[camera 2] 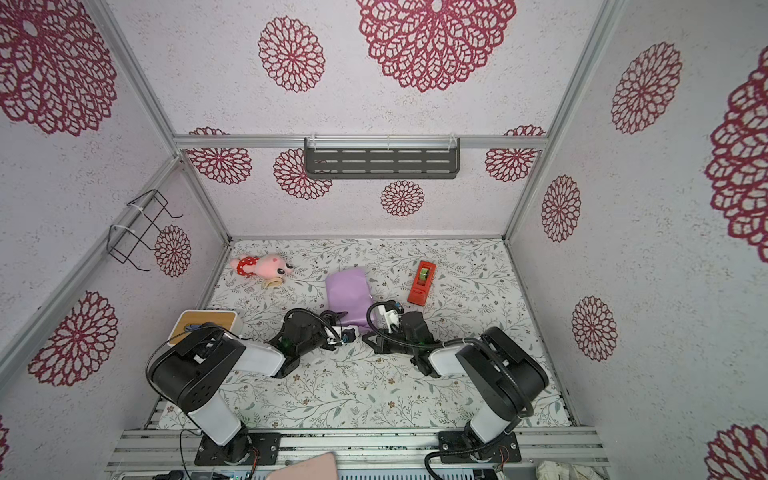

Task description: Wrap the gift box in paper

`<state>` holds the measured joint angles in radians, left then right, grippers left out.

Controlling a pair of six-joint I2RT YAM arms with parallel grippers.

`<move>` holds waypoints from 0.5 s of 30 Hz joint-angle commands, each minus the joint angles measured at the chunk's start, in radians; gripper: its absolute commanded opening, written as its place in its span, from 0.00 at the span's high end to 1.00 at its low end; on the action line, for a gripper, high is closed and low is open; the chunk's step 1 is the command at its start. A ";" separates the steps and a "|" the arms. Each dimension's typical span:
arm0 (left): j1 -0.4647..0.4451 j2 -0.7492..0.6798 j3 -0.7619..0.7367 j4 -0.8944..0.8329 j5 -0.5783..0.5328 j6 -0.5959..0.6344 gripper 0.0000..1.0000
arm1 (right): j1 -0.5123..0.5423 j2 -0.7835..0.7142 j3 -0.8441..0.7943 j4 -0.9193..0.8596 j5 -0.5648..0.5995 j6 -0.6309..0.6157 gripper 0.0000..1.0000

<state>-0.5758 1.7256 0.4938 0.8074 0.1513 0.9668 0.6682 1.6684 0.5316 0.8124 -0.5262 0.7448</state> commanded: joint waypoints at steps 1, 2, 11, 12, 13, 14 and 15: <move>0.006 -0.008 0.000 -0.071 -0.012 -0.011 0.44 | 0.014 0.038 0.054 0.112 0.025 0.008 1.00; 0.006 -0.008 0.001 -0.071 -0.013 -0.011 0.44 | 0.016 0.057 0.065 0.117 0.028 0.010 1.00; 0.004 -0.004 0.003 -0.071 -0.012 -0.011 0.44 | 0.016 0.148 0.111 0.149 0.024 0.019 1.00; 0.006 -0.004 0.004 -0.071 -0.012 -0.011 0.44 | 0.017 0.152 0.111 0.153 0.024 0.019 1.00; 0.005 -0.005 0.005 -0.072 -0.011 -0.011 0.44 | 0.016 0.156 0.112 0.154 0.024 0.019 1.00; 0.005 -0.004 0.005 -0.071 -0.010 -0.011 0.44 | 0.016 0.160 0.113 0.157 0.024 0.021 1.00; 0.005 -0.005 0.005 -0.071 -0.009 -0.011 0.44 | 0.016 0.161 0.113 0.160 0.026 0.022 1.00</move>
<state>-0.5758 1.7252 0.4938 0.8062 0.1509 0.9646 0.6807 1.8256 0.6243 0.9112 -0.5011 0.7544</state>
